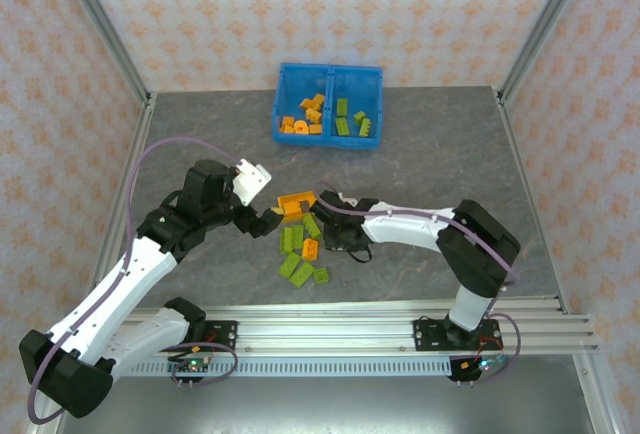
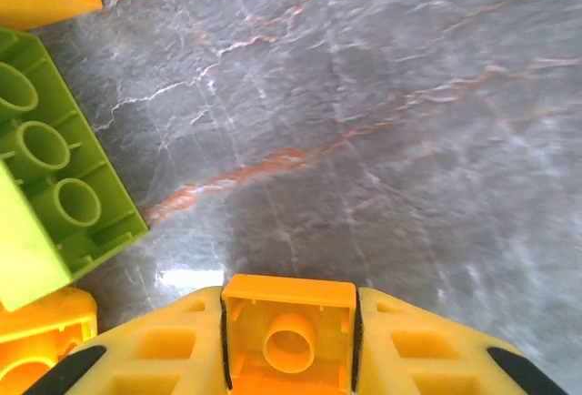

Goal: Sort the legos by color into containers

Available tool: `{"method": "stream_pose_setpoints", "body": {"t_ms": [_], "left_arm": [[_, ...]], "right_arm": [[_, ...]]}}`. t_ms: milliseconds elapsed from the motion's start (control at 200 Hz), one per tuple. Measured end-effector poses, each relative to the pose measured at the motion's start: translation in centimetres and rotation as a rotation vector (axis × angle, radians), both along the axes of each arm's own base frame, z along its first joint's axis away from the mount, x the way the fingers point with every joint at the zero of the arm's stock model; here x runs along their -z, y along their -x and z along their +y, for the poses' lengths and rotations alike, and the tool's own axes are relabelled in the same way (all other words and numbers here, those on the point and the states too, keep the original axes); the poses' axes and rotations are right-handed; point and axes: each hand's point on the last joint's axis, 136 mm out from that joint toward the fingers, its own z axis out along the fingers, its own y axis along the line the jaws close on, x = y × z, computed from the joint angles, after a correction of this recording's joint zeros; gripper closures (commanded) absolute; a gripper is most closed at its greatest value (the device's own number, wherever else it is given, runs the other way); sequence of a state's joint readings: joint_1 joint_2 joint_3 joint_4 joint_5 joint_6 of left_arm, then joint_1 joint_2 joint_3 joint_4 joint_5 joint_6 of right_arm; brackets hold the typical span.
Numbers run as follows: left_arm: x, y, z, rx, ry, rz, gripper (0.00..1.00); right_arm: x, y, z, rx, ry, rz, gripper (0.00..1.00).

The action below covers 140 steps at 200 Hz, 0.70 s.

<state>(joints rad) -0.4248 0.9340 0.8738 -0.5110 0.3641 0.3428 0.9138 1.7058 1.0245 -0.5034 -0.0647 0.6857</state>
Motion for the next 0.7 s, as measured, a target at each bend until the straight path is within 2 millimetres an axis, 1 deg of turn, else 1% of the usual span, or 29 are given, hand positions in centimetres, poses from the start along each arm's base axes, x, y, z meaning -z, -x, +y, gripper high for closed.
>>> {"method": "stream_pose_setpoints", "body": {"t_ms": [80, 145, 305, 375, 460, 535, 581, 641, 701], "left_arm": [[-0.1, 0.3, -0.4, 0.024, 0.016, 0.007, 0.01], [-0.2, 0.7, -0.9, 0.054, 0.032, 0.008, 0.0], [-0.3, 1.7, -1.5, 0.118, 0.053, -0.001, 0.01], [-0.4, 1.8, -1.5, 0.127, 0.05, -0.011, 0.01], [-0.7, 1.8, -1.3, 0.124, 0.048, -0.027, 0.01], [-1.0, 1.7, -0.9, 0.101, 0.038, -0.046, 0.01], [-1.1, 1.5, -0.5, 0.081, 0.027, -0.057, 0.0], [-1.1, 1.1, 0.0, 0.043, 0.01, -0.063, 0.01], [-1.0, 0.7, 0.6, 0.002, -0.004, -0.065, 0.01]], "right_arm": [[-2.3, -0.8, -0.3, 0.019, -0.027, -0.056, 0.68], [-5.0, -2.0, -0.5, 0.046, -0.071, -0.116, 0.68], [-13.0, -7.6, -0.5, 0.12, -0.202, -0.289, 0.68], [-16.1, -9.5, 0.3, 0.118, -0.245, -0.358, 0.68], [-19.4, -11.5, 2.2, 0.089, -0.295, -0.429, 0.68], [-21.1, -13.3, 3.9, 0.067, -0.318, -0.471, 0.68], [-22.0, -14.7, 5.2, 0.057, -0.33, -0.497, 0.68], [-22.6, -16.9, 6.7, 0.051, -0.339, -0.522, 0.68], [-22.5, -19.1, 8.0, 0.054, -0.342, -0.54, 0.68]]}}
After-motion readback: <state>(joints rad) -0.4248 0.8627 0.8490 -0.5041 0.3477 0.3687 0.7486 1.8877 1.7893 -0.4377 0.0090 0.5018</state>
